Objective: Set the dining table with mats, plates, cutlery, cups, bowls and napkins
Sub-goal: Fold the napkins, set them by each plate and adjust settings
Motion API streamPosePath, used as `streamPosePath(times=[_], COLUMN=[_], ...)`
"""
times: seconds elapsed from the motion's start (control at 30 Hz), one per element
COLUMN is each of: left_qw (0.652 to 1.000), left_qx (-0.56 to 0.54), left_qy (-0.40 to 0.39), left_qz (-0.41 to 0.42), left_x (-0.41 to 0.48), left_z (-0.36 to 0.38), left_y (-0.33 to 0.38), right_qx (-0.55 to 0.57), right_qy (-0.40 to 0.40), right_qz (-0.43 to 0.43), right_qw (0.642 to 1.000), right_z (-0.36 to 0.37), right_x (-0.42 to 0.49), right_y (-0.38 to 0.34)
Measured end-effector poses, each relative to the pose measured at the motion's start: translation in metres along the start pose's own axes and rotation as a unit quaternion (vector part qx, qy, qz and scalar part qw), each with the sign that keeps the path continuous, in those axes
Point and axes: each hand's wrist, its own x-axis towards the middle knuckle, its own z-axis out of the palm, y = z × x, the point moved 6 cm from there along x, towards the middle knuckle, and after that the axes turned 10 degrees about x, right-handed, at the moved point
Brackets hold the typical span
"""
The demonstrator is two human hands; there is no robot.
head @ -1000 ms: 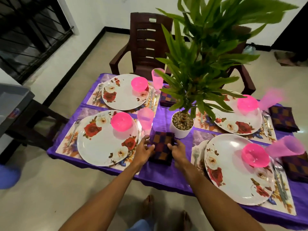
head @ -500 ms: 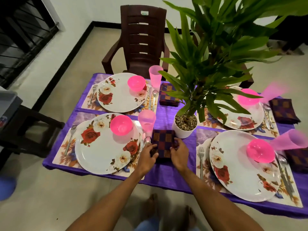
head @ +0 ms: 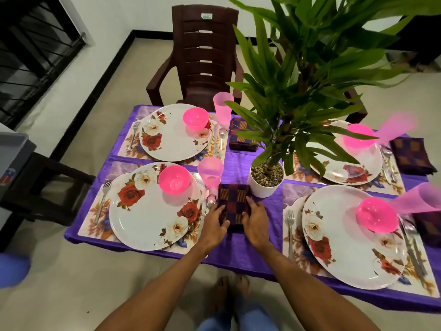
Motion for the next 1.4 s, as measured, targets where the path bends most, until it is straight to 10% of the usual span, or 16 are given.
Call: streamPosePath(times=[0.8, 1.4], left_qw=[0.993, 0.998], left_qx=[-0.04, -0.051], left_qy=[0.107, 0.042], left_qz=[-0.031, -0.022], left_x=[0.018, 0.046], left_z=[-0.149, -0.261], left_y=[-0.04, -0.19], right_qx=[-0.048, -0.015], right_qy=[0.061, 0.131], right_qz=[-0.125, 0.013], right_qw=[0.989, 0.991], right_z=[0.035, 0.143], right_x=[0.0, -0.022], right_y=[-0.101, -0.165])
